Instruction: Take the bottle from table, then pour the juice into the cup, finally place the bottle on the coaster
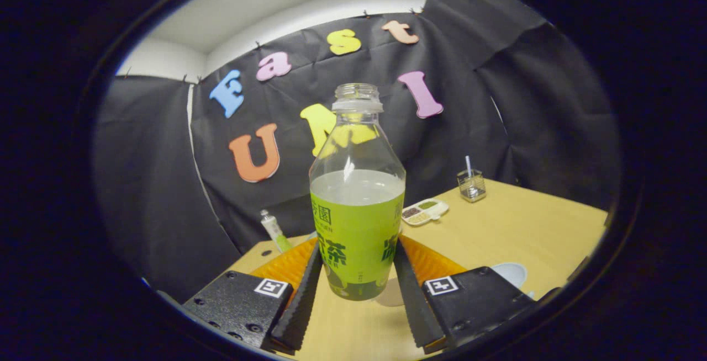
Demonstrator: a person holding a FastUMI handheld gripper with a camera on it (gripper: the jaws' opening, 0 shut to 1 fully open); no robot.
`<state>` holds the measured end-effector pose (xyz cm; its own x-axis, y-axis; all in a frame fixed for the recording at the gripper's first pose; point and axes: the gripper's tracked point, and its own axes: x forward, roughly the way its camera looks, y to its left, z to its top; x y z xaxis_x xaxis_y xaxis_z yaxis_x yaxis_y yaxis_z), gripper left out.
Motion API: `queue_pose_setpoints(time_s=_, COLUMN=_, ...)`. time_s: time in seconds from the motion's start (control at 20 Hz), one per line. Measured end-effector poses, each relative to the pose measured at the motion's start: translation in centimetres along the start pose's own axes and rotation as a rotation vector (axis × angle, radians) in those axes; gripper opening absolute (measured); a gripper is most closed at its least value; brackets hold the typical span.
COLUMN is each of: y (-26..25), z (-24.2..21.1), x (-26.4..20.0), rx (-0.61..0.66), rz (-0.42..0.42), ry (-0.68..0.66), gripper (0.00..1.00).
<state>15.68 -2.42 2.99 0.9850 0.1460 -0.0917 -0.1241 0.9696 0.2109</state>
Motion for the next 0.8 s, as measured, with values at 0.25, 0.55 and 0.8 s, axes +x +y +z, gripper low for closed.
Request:
queue_pose_setpoints(time_s=0.25, y=-1.6, z=-3.6, x=6.5, rx=-0.116, rz=-0.085, ry=0.099, gripper=0.78)
queue_pose_setpoints(time_s=0.55, y=-2.0, z=-7.6, x=11.0, rx=-0.217, rz=-0.097, ry=0.145, gripper=0.78)
queue_pose_setpoints(time_s=0.8, y=-2.5, z=-9.8, x=12.6, rx=-0.227, rz=-0.094, ry=0.183, gripper=0.79)
